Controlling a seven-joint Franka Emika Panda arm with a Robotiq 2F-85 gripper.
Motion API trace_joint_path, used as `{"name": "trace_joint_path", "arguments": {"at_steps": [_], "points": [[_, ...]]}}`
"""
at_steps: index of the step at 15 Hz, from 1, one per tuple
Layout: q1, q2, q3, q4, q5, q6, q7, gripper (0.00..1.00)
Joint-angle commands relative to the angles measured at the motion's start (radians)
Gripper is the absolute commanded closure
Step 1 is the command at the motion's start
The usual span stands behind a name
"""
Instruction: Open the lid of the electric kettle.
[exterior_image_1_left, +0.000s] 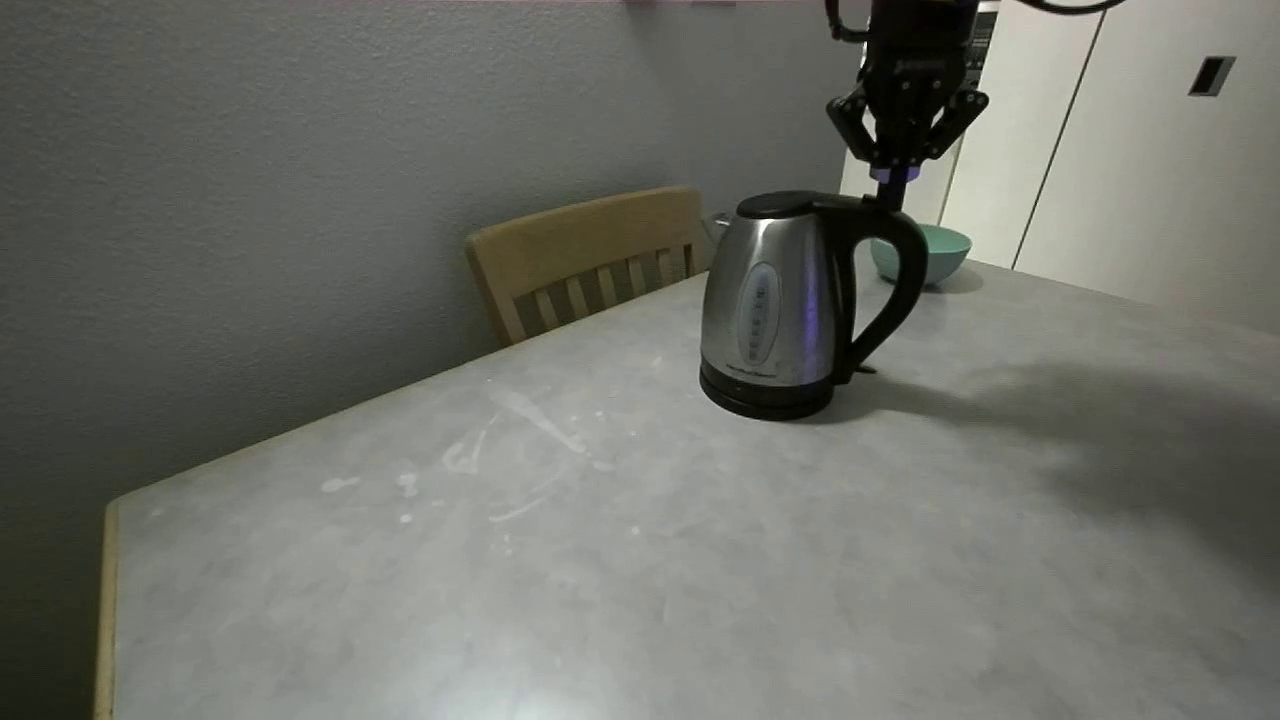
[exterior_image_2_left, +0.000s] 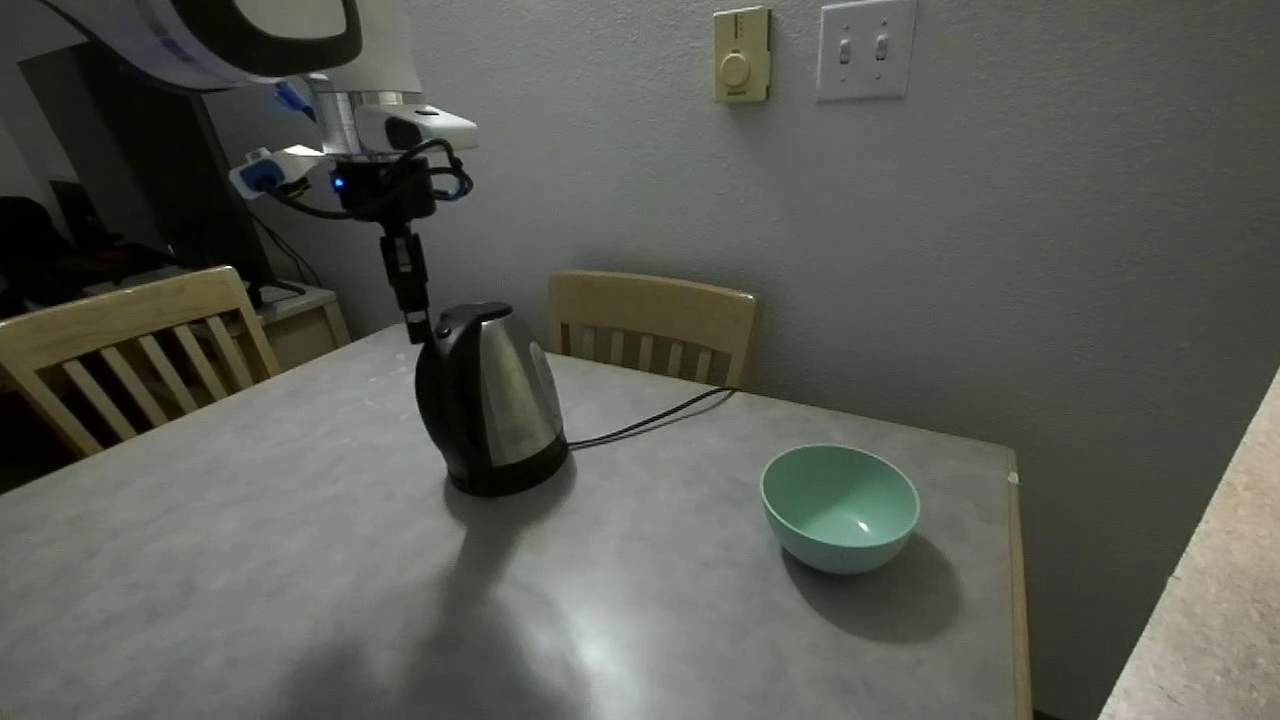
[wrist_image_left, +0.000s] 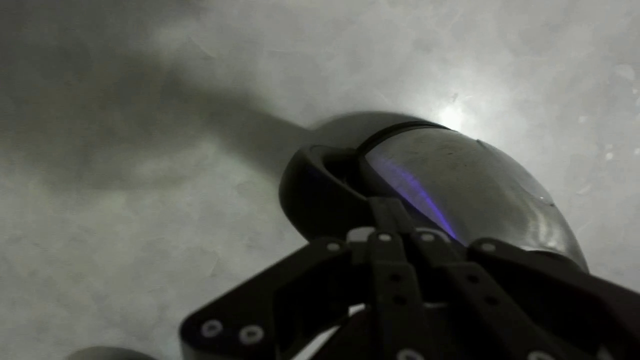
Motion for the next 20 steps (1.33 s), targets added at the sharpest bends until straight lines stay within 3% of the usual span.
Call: {"name": "trace_joint_path", "arguments": {"at_steps": [1,9,20], "points": [[0.026,0.002,-0.022,0.019,0.006,-0.001,0.001,1.00],[0.022,-0.054,-0.036,0.023,0.004,0.019,0.013,1.00],[0.059,0.106,-0.049,0.107,-0.060,-0.074,0.038,1.00]]}}
